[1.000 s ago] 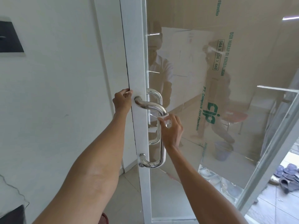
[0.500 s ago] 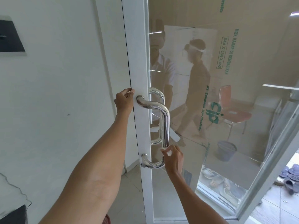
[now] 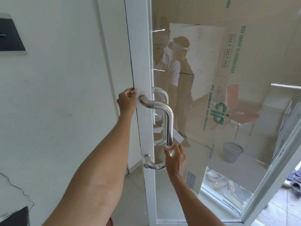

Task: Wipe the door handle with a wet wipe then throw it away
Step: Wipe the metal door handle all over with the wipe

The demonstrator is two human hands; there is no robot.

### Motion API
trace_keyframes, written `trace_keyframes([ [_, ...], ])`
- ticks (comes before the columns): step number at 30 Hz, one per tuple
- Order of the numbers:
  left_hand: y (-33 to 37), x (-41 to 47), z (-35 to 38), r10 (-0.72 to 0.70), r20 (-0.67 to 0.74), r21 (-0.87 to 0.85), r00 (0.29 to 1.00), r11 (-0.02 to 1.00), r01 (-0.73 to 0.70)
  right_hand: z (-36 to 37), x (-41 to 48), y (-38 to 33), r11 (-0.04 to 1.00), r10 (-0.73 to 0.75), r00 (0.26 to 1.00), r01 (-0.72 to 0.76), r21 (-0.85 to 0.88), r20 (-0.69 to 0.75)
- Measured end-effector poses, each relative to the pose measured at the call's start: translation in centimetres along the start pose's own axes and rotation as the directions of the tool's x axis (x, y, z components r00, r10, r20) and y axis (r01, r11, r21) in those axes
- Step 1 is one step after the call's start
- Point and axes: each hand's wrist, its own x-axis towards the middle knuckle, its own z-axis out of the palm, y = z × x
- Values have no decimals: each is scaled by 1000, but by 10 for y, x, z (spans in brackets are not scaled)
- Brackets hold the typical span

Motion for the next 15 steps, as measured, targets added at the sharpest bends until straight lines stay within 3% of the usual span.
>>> trace_keyframes([
  [3, 1, 2, 2, -10, -3, -3, 1000, 1000, 10, 7, -16, 27, 992, 118, 989, -114, -52, 85],
  [10, 1, 5, 5, -11, -21, 8, 1000, 1000, 11, 18, -19, 38, 960, 278, 955, -271, -71, 106],
  [12, 0, 5, 6, -7, -30, 12, 1000, 1000, 7, 21, -20, 39, 913, 407, 907, -405, -46, 107],
  [15, -1, 3, 8, -11, -38, -5, 999, 1000, 11, 27, -30, 38, 765, 635, 761, -643, 22, 132],
])
